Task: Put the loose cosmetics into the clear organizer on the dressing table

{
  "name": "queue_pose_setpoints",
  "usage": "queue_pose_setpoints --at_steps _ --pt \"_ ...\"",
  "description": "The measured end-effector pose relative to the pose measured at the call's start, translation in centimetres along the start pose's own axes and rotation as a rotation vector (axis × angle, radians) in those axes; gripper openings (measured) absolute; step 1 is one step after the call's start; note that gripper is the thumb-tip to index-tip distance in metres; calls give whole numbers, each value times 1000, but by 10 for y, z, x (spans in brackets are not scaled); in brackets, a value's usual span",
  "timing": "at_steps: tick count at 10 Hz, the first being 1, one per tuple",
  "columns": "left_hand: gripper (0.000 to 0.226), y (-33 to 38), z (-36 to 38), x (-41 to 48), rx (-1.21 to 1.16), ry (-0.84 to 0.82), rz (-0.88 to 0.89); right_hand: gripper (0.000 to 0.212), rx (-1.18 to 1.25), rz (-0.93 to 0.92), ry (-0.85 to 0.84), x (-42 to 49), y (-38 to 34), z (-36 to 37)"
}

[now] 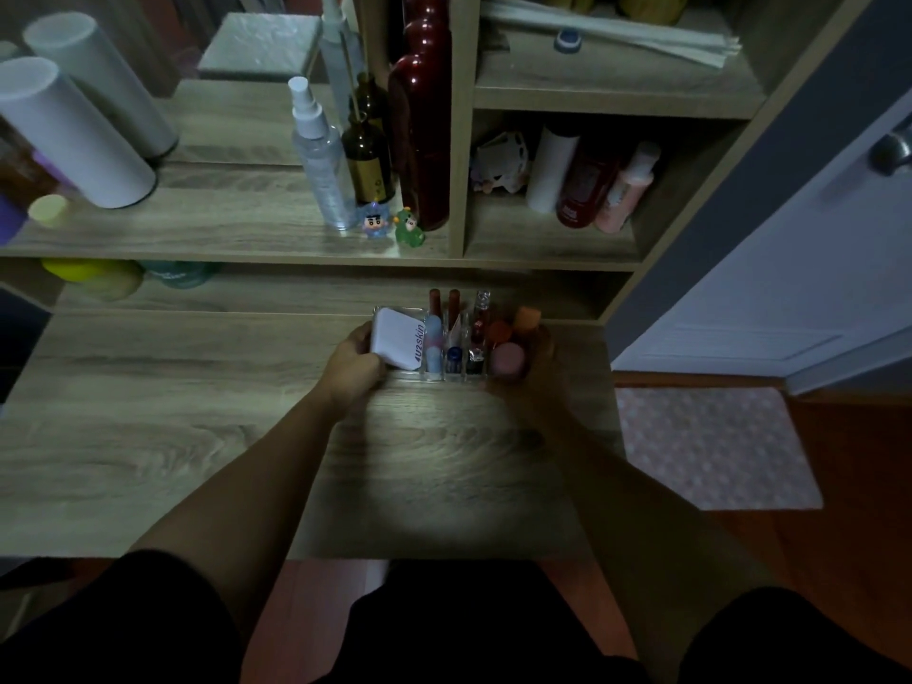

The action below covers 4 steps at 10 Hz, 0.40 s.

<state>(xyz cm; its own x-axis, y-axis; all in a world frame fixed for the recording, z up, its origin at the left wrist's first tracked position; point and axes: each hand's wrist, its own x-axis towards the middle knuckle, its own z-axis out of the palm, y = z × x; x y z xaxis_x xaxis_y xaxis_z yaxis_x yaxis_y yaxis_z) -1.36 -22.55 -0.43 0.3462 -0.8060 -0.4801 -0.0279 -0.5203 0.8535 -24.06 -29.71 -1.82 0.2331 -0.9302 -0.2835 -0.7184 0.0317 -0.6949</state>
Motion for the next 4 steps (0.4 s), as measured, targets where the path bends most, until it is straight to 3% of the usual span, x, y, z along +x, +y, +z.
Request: queue_pose_setpoints --at_steps 2,3,4 --pt "61 -1 -1 -4 66 -1 1 86 -65 -35 -5 -7 0 -4" --pt "84 0 -1 -15 56 -6 -3 85 -114 -92 38 -13 -1 -10" --pt "92 2 -1 -25 116 64 14 87 -93 -142 25 -19 -3 -15"
